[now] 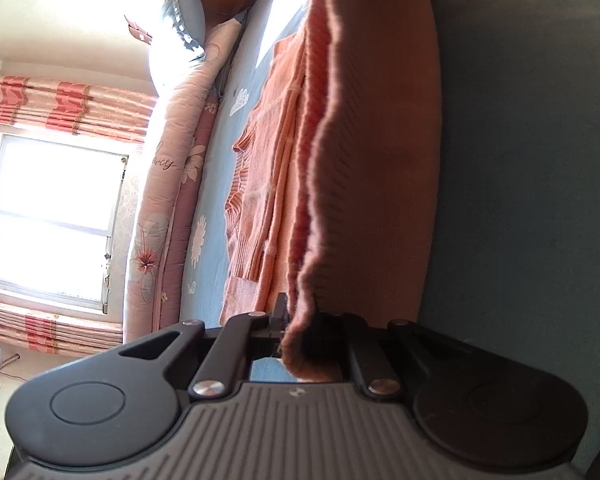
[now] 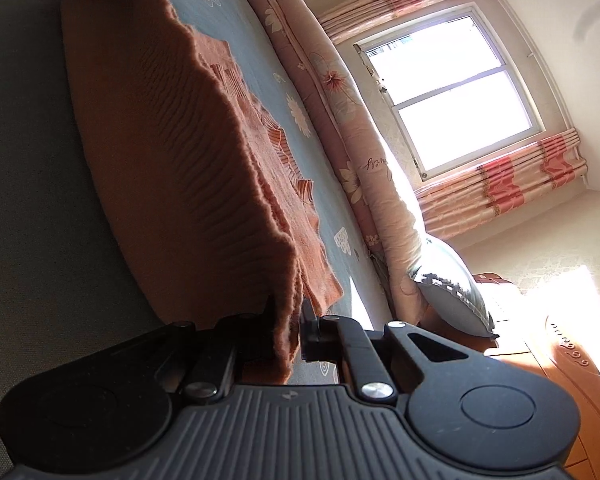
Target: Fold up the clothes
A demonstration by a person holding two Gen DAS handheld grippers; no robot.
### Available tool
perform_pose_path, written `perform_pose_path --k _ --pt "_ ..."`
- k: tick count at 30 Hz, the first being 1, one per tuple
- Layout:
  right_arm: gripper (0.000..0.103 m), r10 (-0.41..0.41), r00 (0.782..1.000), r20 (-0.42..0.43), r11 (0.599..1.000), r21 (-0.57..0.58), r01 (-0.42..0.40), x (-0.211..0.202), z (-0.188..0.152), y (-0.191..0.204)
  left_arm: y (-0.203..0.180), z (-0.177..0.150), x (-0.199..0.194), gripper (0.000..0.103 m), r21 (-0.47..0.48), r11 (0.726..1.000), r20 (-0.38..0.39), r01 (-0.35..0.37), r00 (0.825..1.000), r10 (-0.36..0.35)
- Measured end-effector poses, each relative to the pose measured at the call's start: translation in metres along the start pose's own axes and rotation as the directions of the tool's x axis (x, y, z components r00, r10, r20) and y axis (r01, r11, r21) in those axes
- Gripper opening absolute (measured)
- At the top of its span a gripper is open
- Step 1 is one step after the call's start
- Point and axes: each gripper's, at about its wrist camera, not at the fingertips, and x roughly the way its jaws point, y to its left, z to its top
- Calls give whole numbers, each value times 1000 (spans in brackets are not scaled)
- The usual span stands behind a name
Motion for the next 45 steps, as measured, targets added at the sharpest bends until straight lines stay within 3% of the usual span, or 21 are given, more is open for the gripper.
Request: perform_pose_path --k 6,28,37,45 --pt "11 -48 999 -1 999 10 48 35 8 -14 21 10 33 5 -19 998 -4 -60 998 60" --pt "11 -130 991 9 990 48 129 184 44 -56 88 43 173 7 -80 988 -46 -132 991 129" --pt "11 -147 989 -9 985 92 147 241 59 -70 109 57 230 9 -97 986 -77 -134 989 127" --pt "11 -117 993 -25 991 58 118 272 61 -64 116 63 264 10 -130 987 -101 -97 991 84"
